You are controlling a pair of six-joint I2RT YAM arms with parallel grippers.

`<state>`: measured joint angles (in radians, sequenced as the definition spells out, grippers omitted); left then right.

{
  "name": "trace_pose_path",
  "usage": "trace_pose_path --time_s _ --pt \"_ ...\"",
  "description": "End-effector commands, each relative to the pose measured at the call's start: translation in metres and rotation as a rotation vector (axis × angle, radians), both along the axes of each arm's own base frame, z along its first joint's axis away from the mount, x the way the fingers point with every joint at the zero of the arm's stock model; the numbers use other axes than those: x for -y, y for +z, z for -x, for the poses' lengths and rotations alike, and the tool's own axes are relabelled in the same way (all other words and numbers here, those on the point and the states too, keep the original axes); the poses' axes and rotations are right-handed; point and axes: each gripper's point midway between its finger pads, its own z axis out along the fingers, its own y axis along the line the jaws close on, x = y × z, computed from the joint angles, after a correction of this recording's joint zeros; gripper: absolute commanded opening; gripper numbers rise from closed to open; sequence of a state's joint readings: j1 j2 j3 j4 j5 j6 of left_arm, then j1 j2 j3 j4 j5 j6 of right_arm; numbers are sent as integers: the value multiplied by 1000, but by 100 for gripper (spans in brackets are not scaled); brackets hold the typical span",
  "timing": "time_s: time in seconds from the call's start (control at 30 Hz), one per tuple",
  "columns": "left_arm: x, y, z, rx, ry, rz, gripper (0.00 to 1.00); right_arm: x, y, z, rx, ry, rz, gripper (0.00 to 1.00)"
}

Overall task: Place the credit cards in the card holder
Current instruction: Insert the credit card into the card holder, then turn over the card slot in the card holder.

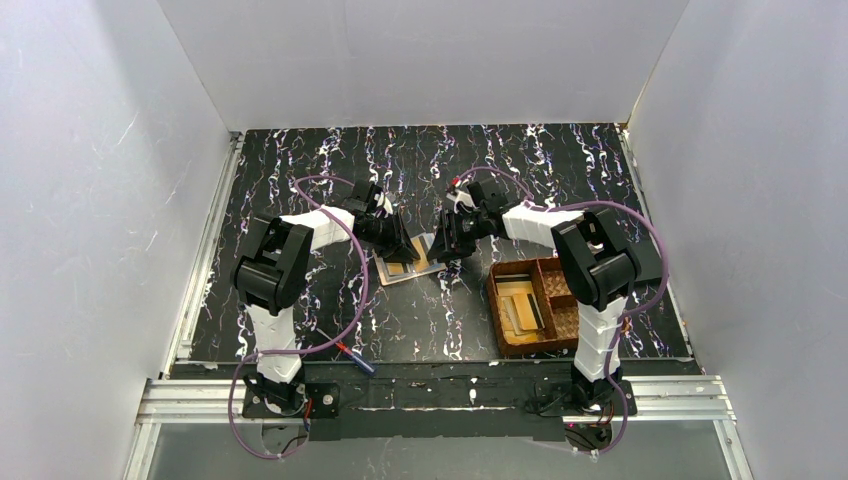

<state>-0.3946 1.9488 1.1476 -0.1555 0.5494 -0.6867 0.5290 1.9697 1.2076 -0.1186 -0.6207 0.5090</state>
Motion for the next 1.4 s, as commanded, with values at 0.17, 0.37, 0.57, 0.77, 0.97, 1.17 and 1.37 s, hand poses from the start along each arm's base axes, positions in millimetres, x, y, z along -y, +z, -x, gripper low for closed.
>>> trace_pose_path --time_s 0.17,0.37,0.57,0.77,0.97,1.17,1.37 --pt "-13 -25 20 -53 -19 -86 27 -7 15 2 41 19 -36 50" --pt "-11 -7 17 -15 -31 -70 29 -23 29 -1 49 32 -110 35" --pt "-22 40 10 83 -42 -70 46 -37 40 0 33 45 -210 35" --pt "-64 70 27 147 -7 -163 55 -55 41 6 28 67 -221 42" --pt "-100 112 51 248 37 -206 61 -92 41 23 33 123 -216 44" --pt "-126 146 66 358 81 -256 68 -120 34 29 32 151 -208 52" --pt "-100 179 77 395 31 -73 76 -55 82 13 222 173 69 64"
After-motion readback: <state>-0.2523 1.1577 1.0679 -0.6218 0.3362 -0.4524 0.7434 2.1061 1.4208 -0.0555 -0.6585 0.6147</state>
